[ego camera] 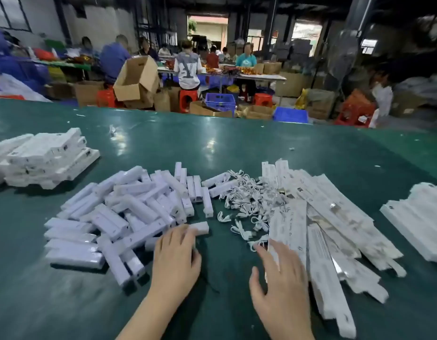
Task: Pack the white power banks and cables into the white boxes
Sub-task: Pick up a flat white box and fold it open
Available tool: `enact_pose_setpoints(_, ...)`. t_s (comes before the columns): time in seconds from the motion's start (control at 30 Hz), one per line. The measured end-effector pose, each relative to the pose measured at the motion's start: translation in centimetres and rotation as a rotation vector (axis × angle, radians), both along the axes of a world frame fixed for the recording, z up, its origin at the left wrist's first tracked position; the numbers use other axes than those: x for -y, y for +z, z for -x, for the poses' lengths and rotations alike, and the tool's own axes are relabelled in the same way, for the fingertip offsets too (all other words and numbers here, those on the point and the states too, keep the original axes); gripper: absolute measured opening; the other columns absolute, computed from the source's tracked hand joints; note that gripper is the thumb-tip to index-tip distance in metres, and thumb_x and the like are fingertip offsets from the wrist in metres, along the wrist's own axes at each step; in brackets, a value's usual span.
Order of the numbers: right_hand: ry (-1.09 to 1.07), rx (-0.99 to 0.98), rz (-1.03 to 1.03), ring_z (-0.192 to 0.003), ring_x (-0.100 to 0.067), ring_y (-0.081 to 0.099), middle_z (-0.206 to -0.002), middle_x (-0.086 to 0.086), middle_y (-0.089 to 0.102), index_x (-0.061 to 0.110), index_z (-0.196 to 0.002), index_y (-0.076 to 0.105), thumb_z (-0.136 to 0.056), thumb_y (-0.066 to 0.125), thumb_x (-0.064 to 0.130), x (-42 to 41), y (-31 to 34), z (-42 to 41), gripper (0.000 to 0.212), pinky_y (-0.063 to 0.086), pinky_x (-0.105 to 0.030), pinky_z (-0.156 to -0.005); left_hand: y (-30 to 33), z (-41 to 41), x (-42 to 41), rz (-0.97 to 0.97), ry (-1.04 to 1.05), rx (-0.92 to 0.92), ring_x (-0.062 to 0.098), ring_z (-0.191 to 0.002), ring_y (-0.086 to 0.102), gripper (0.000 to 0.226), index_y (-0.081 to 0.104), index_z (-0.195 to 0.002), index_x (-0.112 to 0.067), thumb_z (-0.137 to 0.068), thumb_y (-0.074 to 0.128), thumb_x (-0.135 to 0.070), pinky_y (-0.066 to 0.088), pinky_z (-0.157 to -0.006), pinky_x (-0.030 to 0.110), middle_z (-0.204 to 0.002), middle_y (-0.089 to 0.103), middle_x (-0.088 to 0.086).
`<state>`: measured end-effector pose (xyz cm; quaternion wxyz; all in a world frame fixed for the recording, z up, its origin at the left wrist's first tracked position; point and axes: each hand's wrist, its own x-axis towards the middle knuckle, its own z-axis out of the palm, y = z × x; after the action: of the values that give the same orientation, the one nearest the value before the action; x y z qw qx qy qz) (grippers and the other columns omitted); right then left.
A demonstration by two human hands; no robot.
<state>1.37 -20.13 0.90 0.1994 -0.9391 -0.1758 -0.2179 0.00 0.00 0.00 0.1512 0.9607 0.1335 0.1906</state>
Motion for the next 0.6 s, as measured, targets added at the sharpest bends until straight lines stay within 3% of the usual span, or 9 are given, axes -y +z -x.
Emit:
enact_pose_setpoints(0.07,-0.217,-0.16,0.046,-0.141,-0.037,0.034,-0.15,-0.017,0.04,0.024,-0.141,0.051,-0.088,0.064,0.035,1.0,0.4,-0.6,0.055,0.025,-0.051,-0.115,0.1,-0.2,-0.2,0.019,-0.006,0.023,0.026,-0.125,0.047,0.035,0.061,-0.12,-0.021,-0.085,0.061,-0.018,0.034,-0.104,0.042,-0.132,0.055,0.002)
enact_pose_setpoints(0.13,-0.347,-0.274,0.115,-0.148,-0.03,0.015,-0.158,-0.011,0.023,0.03,-0.151,0.029,-0.098,0.039,0.05,2.3,0.5,-1.2,0.057,0.012,-0.041,-0.119,0.1,-0.2,-0.7,0.035,0.006,0.02,0.023,-0.126,0.043,0.032,0.059,-0.119,-0.023,-0.088,0.058,-0.021,0.031,-0.105,0.039,-0.134,0.052,-0.002)
enact_pose_setpoints(0.2,-0.366,-0.259,0.057,-0.141,-0.031,0.029,-0.149,-0.013,0.039,0.026,-0.145,0.044,-0.099,0.045,0.044,2.8,-0.1,-1.3,0.05,0.02,-0.041,-0.115,0.0,-0.1,-0.5,0.089,-0.005,0.045,0.021,-0.124,0.043,0.028,0.061,-0.116,-0.023,-0.089,0.057,-0.022,0.032,-0.103,0.038,-0.131,0.052,-0.003)
enact_pose_setpoints(0.3,-0.349,-0.097,-0.182,-0.115,-0.034,0.053,-0.114,-0.015,0.063,0.011,-0.111,0.074,-0.088,0.069,0.016,2.8,-0.1,-1.7,0.024,0.038,-0.047,-0.1,0.3,0.2,-0.1,0.131,-0.022,0.074,0.02,-0.125,0.04,0.025,0.062,-0.114,-0.023,-0.089,0.057,-0.02,0.031,-0.103,0.038,-0.129,0.051,-0.003)
enact_pose_setpoints(0.47,-0.322,-0.008,-0.441,-0.109,-0.024,0.055,-0.115,-0.004,0.058,0.01,-0.116,0.071,-0.094,0.057,0.006,3.3,0.0,-2.2,0.026,0.047,-0.035,-0.087,0.6,0.3,0.5,0.187,-0.112,0.149,0.021,-0.122,0.043,0.025,0.066,-0.11,-0.02,-0.088,0.059,-0.012,0.029,-0.102,0.038,-0.124,0.053,-0.003)
enact_pose_setpoints(0.6,-0.308,0.179,-0.551,-0.104,-0.031,0.059,-0.119,-0.008,0.058,0.003,-0.117,0.069,-0.091,0.057,-0.006,3.3,-0.3,-1.9,0.03,0.045,-0.031,-0.076,0.5,0.7,0.4,0.263,-0.141,0.21,0.02,-0.113,0.049,0.02,0.069,-0.099,-0.017,-0.085,0.062,-0.004,0.041,-0.096,0.042,-0.114,0.057,-0.005)
